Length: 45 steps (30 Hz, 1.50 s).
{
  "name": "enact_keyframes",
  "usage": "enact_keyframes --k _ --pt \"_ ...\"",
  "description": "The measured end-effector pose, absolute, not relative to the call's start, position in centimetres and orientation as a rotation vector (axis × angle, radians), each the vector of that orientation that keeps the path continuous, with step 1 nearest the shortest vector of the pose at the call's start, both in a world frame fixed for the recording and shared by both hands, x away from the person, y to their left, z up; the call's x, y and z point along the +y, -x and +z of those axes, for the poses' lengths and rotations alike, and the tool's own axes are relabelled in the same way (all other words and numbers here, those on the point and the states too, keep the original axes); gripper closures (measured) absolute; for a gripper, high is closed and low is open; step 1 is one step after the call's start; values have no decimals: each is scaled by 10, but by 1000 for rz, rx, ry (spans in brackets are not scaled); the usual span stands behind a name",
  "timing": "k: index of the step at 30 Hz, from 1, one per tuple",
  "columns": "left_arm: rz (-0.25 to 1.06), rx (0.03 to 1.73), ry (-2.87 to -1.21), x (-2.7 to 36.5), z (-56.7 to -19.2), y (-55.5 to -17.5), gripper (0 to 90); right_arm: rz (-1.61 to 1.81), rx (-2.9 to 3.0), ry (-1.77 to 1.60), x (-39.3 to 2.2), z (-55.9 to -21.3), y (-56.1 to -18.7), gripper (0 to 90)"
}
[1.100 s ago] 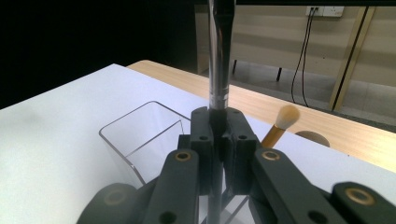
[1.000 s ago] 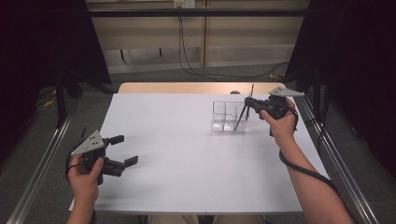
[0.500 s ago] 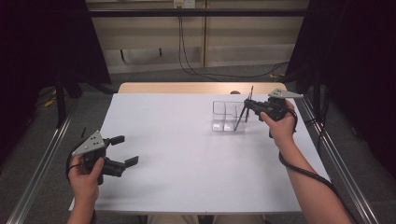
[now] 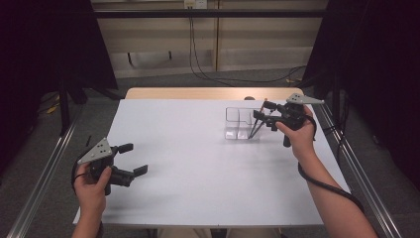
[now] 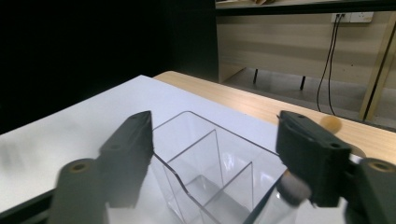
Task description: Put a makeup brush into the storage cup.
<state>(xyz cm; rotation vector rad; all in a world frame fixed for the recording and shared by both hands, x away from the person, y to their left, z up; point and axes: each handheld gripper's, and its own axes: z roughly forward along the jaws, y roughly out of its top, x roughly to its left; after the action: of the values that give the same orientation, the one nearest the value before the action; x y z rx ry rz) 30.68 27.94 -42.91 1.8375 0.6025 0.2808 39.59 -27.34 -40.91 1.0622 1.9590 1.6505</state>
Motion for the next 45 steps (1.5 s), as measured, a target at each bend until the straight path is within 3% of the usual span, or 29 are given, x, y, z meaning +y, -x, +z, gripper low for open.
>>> enact_keyframes --k 6,12,45 --pt "281 604 -1834 279 -429 -308 3 1683 1973 -1039 -271 -406 -389 156" --pt "287 607 -1828 278 -429 -310 3 1680 1974 -1040 -273 -405 -384 129" --pt "276 603 -1830 272 -430 -312 3 1658 2033 -986 -269 -406 -364 79"
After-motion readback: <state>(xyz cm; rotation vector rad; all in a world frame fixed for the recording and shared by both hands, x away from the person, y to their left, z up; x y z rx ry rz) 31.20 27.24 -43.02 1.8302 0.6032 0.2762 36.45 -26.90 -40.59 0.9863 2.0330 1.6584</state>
